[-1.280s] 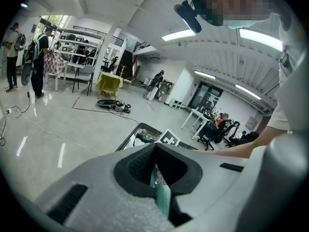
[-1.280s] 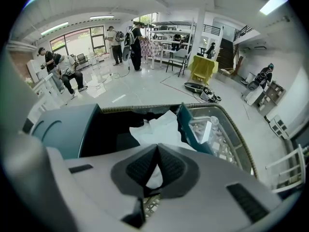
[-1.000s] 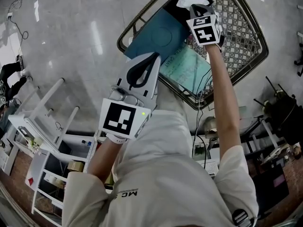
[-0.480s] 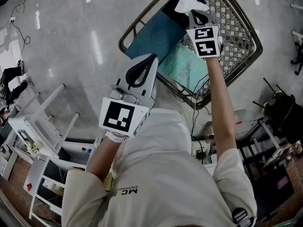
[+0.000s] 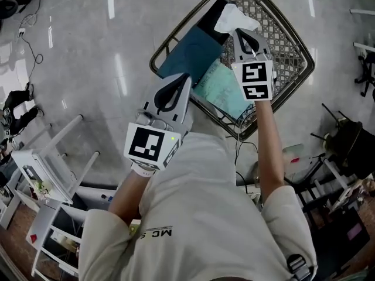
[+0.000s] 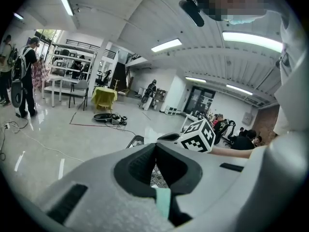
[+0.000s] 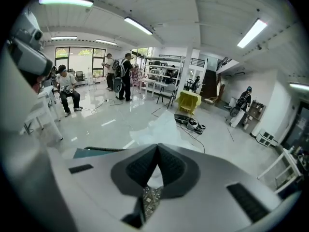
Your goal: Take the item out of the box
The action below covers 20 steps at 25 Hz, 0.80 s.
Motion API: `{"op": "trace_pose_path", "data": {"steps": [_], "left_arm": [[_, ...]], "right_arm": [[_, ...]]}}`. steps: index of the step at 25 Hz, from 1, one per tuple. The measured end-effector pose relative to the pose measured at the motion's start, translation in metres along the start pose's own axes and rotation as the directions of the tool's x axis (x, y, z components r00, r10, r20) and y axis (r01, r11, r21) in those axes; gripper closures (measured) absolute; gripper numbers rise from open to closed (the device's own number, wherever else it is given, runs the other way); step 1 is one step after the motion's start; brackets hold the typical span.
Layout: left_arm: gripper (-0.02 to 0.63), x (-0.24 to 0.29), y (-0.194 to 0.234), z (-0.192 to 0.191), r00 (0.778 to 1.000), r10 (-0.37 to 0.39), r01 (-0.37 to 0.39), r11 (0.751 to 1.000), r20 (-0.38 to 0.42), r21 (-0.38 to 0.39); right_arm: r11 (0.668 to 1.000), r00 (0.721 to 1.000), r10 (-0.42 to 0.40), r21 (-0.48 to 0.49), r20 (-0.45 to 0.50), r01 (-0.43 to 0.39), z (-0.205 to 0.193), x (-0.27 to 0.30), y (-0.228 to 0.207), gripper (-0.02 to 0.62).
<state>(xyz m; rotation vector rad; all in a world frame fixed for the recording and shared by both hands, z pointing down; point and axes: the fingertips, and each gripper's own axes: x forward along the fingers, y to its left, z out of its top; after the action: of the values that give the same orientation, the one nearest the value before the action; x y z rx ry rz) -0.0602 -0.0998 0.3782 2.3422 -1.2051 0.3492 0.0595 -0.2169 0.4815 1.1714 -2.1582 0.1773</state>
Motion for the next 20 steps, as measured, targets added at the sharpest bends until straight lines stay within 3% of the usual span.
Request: {"op": "trace_pose_path", "data": {"steps": [13,20], "left_arm": [[0.581,-0.025,-0.014,0.034,0.998,0.018,-0.021,0.999,0.062,0.038],[0.581,-0.036,-0.016,0.052,0.993,0.041,-0.048,0.997,0.108,0.060]], "right_arm": [[0.994,0.984,-0.098,0.055,0.151,0.091,0.054,-0.099,-0.007,0.580],[0.975,0.948,-0.213,0.112,0.236,0.191,0.067,-0.151,-0.013,0.580]]}}
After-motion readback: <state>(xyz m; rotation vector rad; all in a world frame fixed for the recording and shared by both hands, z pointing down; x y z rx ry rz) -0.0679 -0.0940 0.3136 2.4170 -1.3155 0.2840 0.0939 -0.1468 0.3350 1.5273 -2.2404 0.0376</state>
